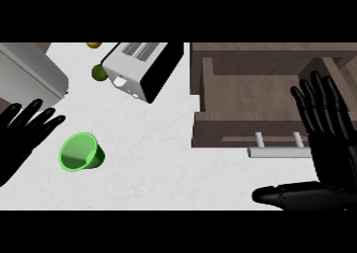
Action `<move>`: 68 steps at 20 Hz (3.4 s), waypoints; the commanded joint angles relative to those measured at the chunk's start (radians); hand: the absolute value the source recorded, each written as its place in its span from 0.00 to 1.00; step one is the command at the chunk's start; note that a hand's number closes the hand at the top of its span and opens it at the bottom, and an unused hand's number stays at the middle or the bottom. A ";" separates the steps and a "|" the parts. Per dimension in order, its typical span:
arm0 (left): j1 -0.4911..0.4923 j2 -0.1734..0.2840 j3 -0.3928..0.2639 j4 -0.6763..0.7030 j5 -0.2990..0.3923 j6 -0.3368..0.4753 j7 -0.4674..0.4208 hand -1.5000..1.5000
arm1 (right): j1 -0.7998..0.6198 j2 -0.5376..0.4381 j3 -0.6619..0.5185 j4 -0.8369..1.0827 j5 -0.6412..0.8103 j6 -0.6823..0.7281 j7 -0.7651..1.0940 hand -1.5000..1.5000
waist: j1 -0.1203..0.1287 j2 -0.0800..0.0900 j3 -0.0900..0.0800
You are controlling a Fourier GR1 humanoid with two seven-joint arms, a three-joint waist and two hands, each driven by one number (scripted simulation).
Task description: Pick up the cup, place it into the drawer and close the drawer
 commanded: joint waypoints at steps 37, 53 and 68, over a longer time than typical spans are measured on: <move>-0.200 -0.058 0.179 0.782 -0.722 -0.240 -0.500 0.00 | 0.014 0.016 -0.026 -0.054 -0.018 0.046 0.061 0.00 | -0.008 0.001 -0.001; -0.312 -0.037 0.068 1.096 -0.859 -0.086 -0.778 0.00 | -0.060 0.007 -0.061 -0.018 -0.045 0.043 0.082 0.00 | -0.014 0.004 -0.002; -0.332 -0.026 -0.037 1.261 -0.915 -0.016 -0.959 0.00 | -0.077 0.001 -0.043 -0.044 -0.031 0.043 0.109 0.00 | -0.023 0.008 -0.004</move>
